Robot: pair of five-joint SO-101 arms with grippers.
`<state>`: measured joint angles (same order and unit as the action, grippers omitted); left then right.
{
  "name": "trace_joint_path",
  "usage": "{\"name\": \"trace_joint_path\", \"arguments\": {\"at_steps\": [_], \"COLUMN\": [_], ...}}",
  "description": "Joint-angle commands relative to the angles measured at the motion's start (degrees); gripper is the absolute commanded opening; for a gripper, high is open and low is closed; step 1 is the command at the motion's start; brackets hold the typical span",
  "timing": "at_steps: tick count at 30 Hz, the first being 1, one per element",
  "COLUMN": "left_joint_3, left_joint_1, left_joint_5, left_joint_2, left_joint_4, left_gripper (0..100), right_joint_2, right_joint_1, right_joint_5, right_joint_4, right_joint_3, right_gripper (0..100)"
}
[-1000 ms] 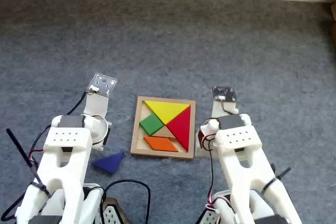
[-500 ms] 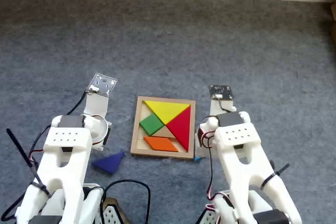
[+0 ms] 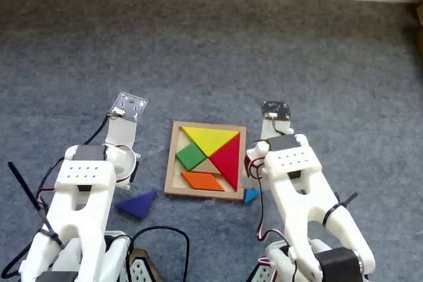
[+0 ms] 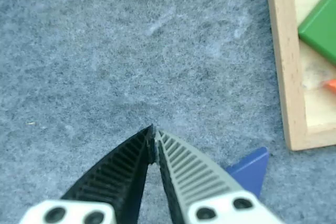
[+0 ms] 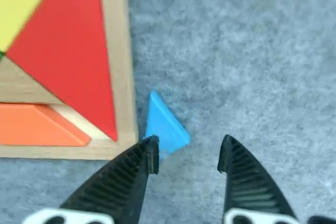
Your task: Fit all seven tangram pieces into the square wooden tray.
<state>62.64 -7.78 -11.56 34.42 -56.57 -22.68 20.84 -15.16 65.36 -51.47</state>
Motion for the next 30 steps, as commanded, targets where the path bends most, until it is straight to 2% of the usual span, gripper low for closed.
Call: {"name": "trace_joint_path", "arguments": {"at_steps": [1, 5, 15, 22, 30], "left_joint_3": [-0.9, -0.9, -0.9, -0.9, -0.9], "left_joint_1": [-0.3, -0.3, -0.3, -0.3, -0.3], "left_joint_5": [0.3, 0.3, 0.3, 0.3, 0.3], "left_joint_2": [1.3, 1.3, 1.3, 1.3, 1.3], "left_joint_4": [0.7, 0.7, 0.7, 0.7, 0.7], "left_gripper": [1, 1, 1, 1, 1], "right_joint_2": [-0.1, 0.3, 13.8, 14.8, 14.2], "right_joint_1": [3.7, 4.4, -0.3, -0.3, -0.3], "right_joint_5": [-3.3, -4.7, -4.3, -4.2, -4.1], "right_joint_4": [-2.0, -8.2, -8.7, -8.5, -5.7], "right_joint_3": [2.6, 0.9, -1.7, -1.7, -1.0], "right_gripper": [19.0, 19.0, 18.9, 6.1, 5.2]}}
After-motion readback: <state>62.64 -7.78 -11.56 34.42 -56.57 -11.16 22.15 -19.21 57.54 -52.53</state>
